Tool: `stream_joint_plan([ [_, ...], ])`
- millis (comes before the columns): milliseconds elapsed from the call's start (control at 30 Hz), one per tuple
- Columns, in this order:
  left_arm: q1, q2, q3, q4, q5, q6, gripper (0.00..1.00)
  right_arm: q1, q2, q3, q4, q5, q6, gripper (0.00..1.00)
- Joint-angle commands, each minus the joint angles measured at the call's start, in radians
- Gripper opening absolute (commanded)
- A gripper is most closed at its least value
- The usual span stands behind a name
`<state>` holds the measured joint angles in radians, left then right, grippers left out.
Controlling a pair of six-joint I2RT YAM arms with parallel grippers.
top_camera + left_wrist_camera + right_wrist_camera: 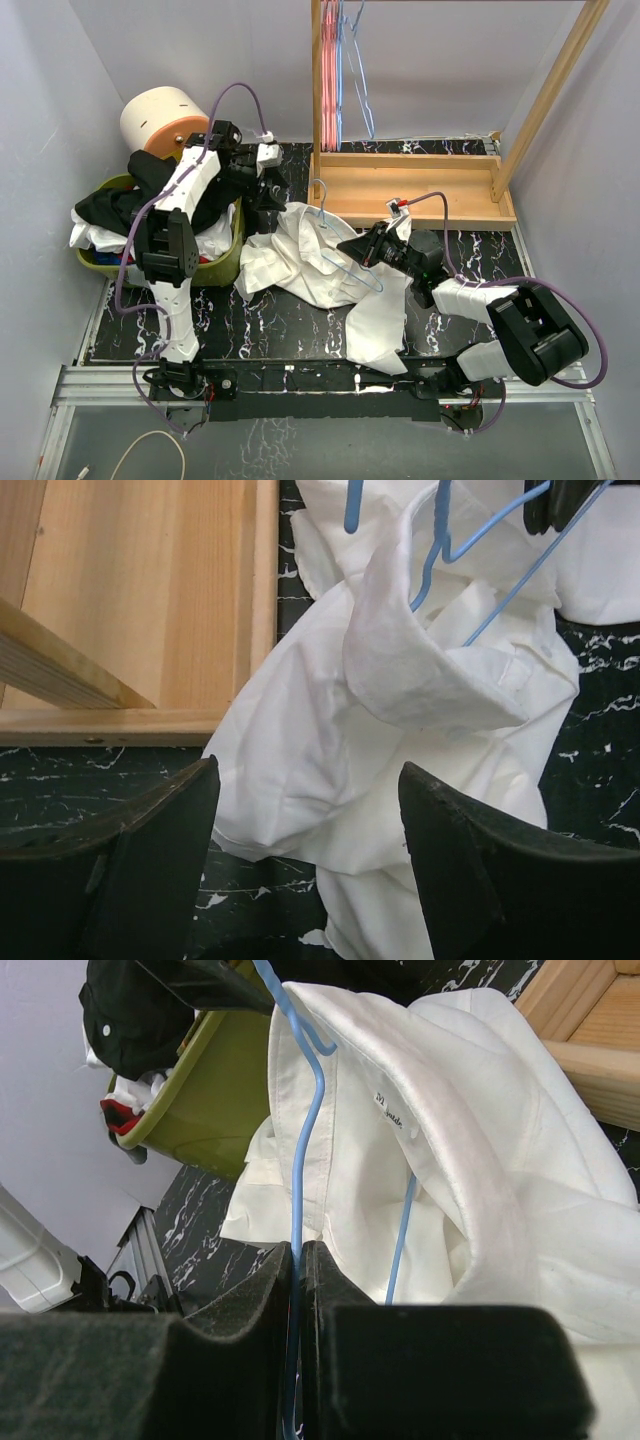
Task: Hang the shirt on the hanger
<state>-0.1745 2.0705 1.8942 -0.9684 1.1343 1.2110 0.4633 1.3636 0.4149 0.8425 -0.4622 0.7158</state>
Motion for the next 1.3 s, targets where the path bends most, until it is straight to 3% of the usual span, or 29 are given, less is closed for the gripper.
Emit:
stream_joint_plan([
  [0,-0.040,0.073,0.135,-0.327,0.013,0.369,0.71,-0.002,-0.004,0.018,0.059,0.009,-0.018,0.08],
  [167,-0.064,0.119,0.169,-0.382,0.010,0.411,0.64,-0.002,-0.006,0.023,0.057,-0.008,-0.022,0.08],
  [367,-0.085,0.144,0.190,-0.403,0.067,0.391,0.49,-0.002,-0.015,0.032,0.043,-0.016,-0.032,0.08],
  [567,-0.103,0.171,0.206,-0.450,0.112,0.394,0.51,-0.003,-0.015,0.041,0.021,-0.025,-0.038,0.08],
  [700,-0.112,0.174,0.190,-0.456,0.119,0.394,0.45,-0.002,-0.016,0.044,0.023,-0.029,-0.033,0.08],
  [867,-0.122,0.164,0.174,-0.460,0.130,0.382,0.62,-0.002,-0.014,0.048,0.027,-0.033,-0.031,0.08],
  [967,-0.135,0.155,0.150,-0.461,0.129,0.386,0.62,-0.002,-0.013,0.050,0.030,-0.031,-0.034,0.08],
  [1167,-0.150,0.148,0.104,-0.460,0.118,0.398,0.44,-0.002,-0.015,0.053,0.038,-0.030,-0.037,0.08],
  [1267,-0.151,0.150,0.096,-0.460,0.116,0.394,0.45,-0.002,-0.019,0.052,0.037,-0.025,-0.041,0.08],
])
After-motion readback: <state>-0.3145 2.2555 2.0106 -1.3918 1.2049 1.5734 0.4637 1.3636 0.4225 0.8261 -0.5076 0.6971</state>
